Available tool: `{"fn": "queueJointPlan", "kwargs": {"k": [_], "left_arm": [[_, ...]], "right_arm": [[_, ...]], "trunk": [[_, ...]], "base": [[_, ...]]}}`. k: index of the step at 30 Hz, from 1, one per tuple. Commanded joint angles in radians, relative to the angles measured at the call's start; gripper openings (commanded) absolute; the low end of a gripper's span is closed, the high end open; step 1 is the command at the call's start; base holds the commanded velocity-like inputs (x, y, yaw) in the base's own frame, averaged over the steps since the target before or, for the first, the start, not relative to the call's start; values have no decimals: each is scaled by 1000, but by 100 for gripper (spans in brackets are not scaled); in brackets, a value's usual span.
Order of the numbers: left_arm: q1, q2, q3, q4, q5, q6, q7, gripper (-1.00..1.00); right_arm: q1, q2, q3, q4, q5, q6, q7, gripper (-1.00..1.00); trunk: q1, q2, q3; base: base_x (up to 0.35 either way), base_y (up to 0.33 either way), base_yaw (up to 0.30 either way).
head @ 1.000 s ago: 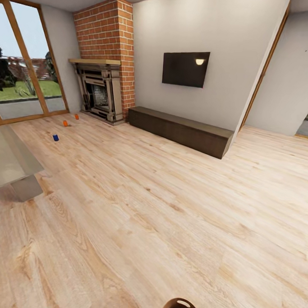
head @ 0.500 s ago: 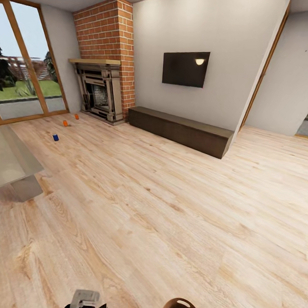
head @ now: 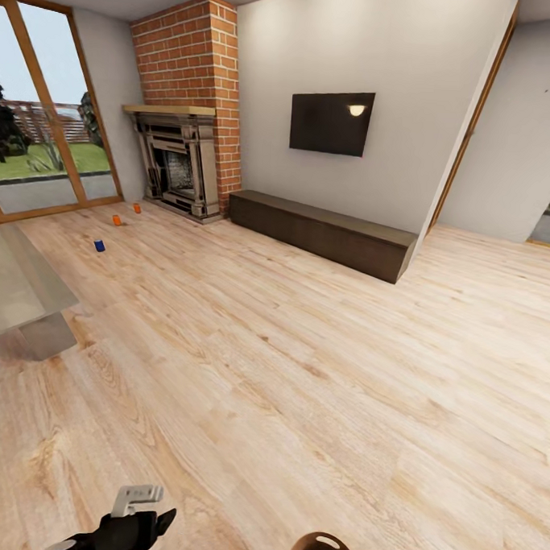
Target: Put the three can of soda from the living room inside the tash can in the kitchen.
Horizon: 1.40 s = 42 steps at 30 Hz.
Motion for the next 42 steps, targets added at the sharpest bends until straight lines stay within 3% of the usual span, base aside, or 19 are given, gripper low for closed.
{"fn": "queueJointPlan", "kwargs": {"k": [1, 12, 42], "left_arm": [[-2, 0, 2, -1, 0, 2, -1, 100], [-7, -2, 7, -34, -6, 6, 0, 100], [-7, -5, 2, -21, -11, 2, 1, 100]], "right_arm": [[0, 0, 0, 0, 0, 0, 0, 100], [0, 0, 0, 0, -1, 0, 0, 100], [0, 0, 0, 2, 0, 0, 1, 100]], "trunk": [[0, 0, 0], [0, 0, 0], [115, -210, -94]], "base": [[0, 0, 0], [0, 0, 0], [0, 0, 0]]}}
